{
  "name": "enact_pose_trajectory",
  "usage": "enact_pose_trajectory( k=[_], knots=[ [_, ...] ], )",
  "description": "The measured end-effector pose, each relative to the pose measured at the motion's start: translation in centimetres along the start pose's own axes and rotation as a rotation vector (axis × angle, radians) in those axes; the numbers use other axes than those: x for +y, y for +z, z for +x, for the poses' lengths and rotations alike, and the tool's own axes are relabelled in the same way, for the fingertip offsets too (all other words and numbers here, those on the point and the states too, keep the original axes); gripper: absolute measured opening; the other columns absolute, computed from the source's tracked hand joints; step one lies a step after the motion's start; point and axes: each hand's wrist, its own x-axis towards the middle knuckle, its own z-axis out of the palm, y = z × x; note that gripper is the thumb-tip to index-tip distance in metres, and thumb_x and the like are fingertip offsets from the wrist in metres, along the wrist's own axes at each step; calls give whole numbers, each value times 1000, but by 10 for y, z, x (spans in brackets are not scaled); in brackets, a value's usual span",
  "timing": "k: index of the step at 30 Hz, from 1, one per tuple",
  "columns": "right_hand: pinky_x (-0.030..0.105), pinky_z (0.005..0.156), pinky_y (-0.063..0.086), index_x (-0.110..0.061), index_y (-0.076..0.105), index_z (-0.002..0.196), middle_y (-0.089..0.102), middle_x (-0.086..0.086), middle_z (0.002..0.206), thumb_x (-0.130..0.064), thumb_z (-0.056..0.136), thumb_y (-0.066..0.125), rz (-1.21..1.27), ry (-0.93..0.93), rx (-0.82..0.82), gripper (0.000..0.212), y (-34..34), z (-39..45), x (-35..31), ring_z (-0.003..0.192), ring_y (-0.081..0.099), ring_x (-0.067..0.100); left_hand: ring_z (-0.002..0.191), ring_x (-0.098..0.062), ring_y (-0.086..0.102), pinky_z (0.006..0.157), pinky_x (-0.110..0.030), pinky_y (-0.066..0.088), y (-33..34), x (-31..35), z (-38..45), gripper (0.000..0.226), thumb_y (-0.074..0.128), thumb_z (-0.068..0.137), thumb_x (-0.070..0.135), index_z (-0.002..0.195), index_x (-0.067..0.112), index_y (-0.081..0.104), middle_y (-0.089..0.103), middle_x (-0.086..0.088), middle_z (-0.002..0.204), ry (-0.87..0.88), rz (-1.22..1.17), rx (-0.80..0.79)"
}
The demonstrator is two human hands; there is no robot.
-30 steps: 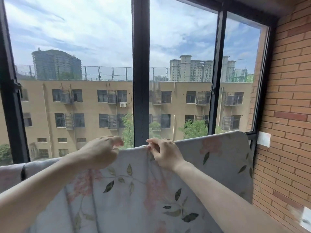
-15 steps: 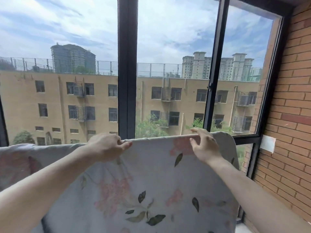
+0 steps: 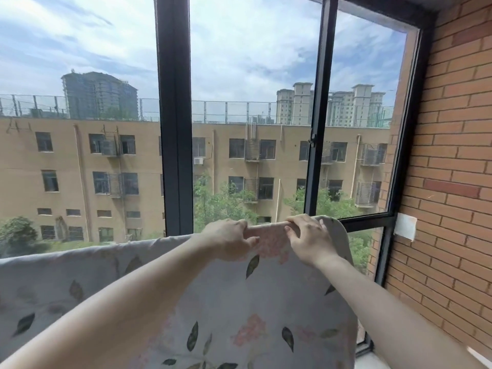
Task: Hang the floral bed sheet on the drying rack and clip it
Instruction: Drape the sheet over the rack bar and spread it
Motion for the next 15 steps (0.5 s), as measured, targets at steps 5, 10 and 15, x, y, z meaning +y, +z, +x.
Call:
enact_pose_trajectory(
  k=[5,10,15],
  knots=[
    [41,118,36,-30,62,138,60,-11,140,-33,105,55,136,-7,42,34,-12,-2,29,134,50,14,81,-21,61,68,-33,43,19,15,22,50,36,98,70,80,26,53,60,5,80,-20,33,174],
    [40,111,44,-23,65,132,63,-5,135,-23,104,57,190,-8,234,29,-26,3,87,129,53,17,77,-17,62,65,-33,45,21,14,25,57,35,96,73,77,25,59,63,7,77,-70,45,189],
    [37,100,47,-26,64,136,64,-1,132,-39,107,49,284,229,74,35,-45,32,148,122,56,20,67,-11,61,55,-29,40,21,13,26,70,35,92,80,72,21,66,67,8,67,-166,48,193]
  ],
)
